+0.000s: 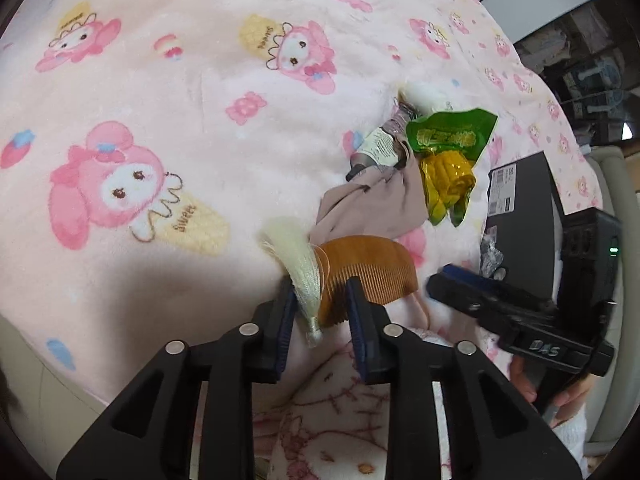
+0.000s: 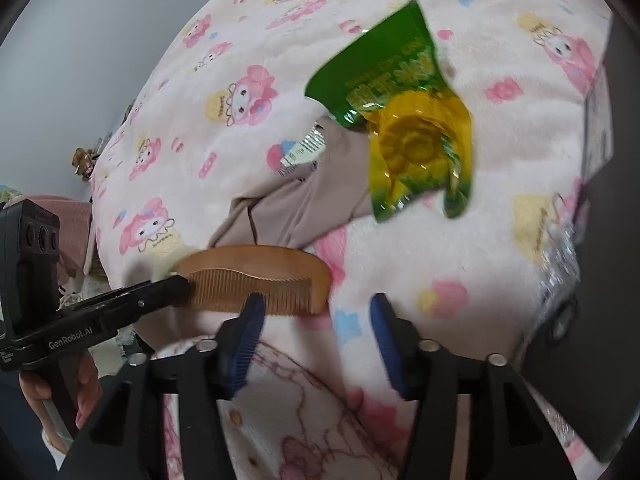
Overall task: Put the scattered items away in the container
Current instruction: 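Lift the wooden comb and carry it toward the black box, then lower the wooden comb into the black box with the left gripper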
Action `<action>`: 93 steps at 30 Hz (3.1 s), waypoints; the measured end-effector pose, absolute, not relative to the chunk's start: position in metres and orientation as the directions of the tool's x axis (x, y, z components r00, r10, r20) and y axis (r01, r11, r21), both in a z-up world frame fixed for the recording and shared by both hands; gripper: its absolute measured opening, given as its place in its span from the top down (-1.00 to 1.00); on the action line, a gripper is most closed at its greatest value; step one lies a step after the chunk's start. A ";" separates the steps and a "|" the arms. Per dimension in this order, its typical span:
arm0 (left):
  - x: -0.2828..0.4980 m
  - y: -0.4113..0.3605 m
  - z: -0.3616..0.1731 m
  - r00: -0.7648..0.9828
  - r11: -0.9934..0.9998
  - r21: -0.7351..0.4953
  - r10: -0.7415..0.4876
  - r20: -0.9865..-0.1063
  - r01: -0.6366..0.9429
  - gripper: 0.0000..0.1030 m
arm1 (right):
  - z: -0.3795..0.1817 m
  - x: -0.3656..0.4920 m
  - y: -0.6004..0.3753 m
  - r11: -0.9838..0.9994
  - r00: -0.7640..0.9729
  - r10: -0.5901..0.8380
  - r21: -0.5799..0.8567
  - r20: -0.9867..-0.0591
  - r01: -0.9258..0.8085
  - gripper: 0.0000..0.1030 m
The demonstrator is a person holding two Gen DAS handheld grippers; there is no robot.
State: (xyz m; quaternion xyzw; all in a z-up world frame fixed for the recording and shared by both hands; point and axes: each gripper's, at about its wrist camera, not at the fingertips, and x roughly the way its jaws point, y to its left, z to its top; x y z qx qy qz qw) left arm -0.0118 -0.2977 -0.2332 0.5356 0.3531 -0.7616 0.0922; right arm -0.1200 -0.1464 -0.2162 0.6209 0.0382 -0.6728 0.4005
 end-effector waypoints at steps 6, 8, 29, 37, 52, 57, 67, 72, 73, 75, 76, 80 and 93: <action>-0.010 -0.300 -0.239 -0.373 -0.742 -0.409 0.229 -0.899 0.531 0.52 | -0.247 -0.136 -0.162 -0.650 0.237 -0.513 0.554 -0.825 0.520 -0.03; -0.010 -0.294 -0.231 -0.371 -0.762 -0.380 0.197 -0.908 0.525 0.48 | -0.246 -0.130 -0.165 -0.640 0.244 -0.505 0.548 -0.828 0.539 0.21; -0.049 -0.105 -0.067 -0.537 -0.902 -0.422 0.313 -0.783 0.089 0.44 | -0.090 -0.099 0.063 -0.689 -0.169 -0.681 0.545 -0.712 0.478 0.35; -0.112 -0.007 -0.071 -0.492 -0.900 -0.431 0.407 -0.770 -0.069 0.44 | -0.087 -0.115 0.172 -0.758 -0.311 -0.640 0.515 -0.702 0.400 0.35; -0.195 0.062 -0.150 -0.368 -0.902 -0.427 0.417 -0.831 -0.059 0.40 | -0.133 -0.194 0.246 -0.792 -0.369 -0.610 0.522 -0.701 0.318 0.34; -0.193 0.067 -0.163 -0.339 -0.911 -0.411 0.400 -0.852 -0.041 0.39 | -0.144 -0.196 0.249 -0.793 -0.343 -0.608 0.525 -0.716 0.310 0.34; -0.192 0.074 -0.176 -0.299 -0.908 -0.415 0.411 -0.861 -0.053 0.58 | -0.157 -0.193 0.212 -0.798 -0.267 -0.583 0.477 -0.767 0.369 0.37; -0.188 0.060 -0.180 -0.306 -0.932 -0.360 0.354 -0.884 -0.039 0.58 | -0.152 -0.195 0.215 -0.830 -0.300 -0.537 0.430 -0.788 0.355 0.38; -0.188 0.056 -0.180 -0.304 -0.933 -0.358 0.350 -0.886 -0.032 0.58 | -0.149 -0.198 0.216 -0.840 -0.315 -0.523 0.414 -0.792 0.352 0.38; -0.188 0.051 -0.181 -0.304 -0.934 -0.357 0.345 -0.888 -0.016 0.58 | -0.138 -0.206 0.215 -0.856 -0.343 -0.493 0.377 -0.799 0.353 0.38; -0.188 0.049 -0.181 -0.305 -0.937 -0.350 0.335 -0.891 -0.006 0.58 | -0.134 -0.210 0.212 -0.861 -0.354 -0.481 0.358 -0.802 0.360 0.38; -0.183 0.039 -0.183 -0.298 -0.949 -0.313 0.293 -0.908 0.021 0.54 | -0.129 -0.221 0.201 -0.878 -0.389 -0.449 0.318 -0.804 0.358 0.38; -0.183 0.048 -0.195 -0.229 -0.957 -0.288 0.273 -0.934 0.035 0.43 | -0.163 -0.216 0.197 -0.898 -0.339 -0.388 0.267 -0.857 0.350 0.37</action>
